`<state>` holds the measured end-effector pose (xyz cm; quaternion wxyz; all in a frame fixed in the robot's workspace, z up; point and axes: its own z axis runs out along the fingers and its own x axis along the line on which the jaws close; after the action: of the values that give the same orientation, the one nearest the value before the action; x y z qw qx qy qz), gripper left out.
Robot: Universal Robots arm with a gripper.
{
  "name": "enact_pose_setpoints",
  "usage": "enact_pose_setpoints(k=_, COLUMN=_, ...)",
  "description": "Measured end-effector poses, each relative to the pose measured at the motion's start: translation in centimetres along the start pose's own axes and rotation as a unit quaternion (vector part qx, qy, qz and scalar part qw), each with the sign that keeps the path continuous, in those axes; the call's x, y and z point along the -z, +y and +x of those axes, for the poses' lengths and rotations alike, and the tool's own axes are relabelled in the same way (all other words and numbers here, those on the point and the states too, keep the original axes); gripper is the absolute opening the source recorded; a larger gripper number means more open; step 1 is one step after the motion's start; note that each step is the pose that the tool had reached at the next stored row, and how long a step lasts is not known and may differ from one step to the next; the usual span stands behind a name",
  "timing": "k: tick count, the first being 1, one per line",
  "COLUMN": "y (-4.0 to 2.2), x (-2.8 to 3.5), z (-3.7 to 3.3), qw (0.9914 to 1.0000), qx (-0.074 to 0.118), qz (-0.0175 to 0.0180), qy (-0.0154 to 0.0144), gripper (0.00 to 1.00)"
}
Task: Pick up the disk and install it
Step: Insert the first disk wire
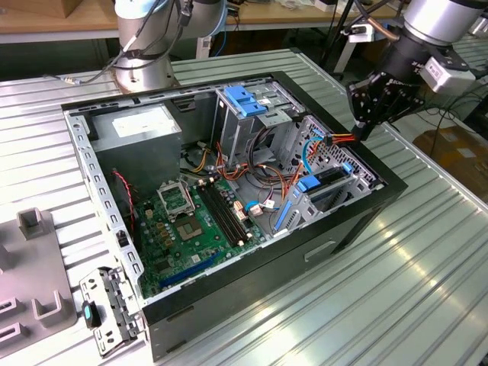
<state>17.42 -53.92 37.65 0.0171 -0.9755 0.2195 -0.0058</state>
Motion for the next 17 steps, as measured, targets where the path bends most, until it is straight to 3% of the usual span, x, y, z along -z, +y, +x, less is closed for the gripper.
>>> enact_pose_setpoints(k=7, y=0.01, x=-0.07, z=-0.02, qw=0.99922, qx=-0.04, qz=-0.0002, qy=0.0014, gripper=0.16)
enact_pose_setpoints(k=12, y=0.11, x=-0.12, z=-0.23, qw=0.99837, qx=-0.057, qz=-0.0002, qy=0.0021, gripper=0.16)
enact_pose_setpoints(k=17, y=0.25, x=-0.19, z=-0.52, qw=0.99689, qx=-0.079, qz=-0.0003, qy=0.0028, gripper=0.16)
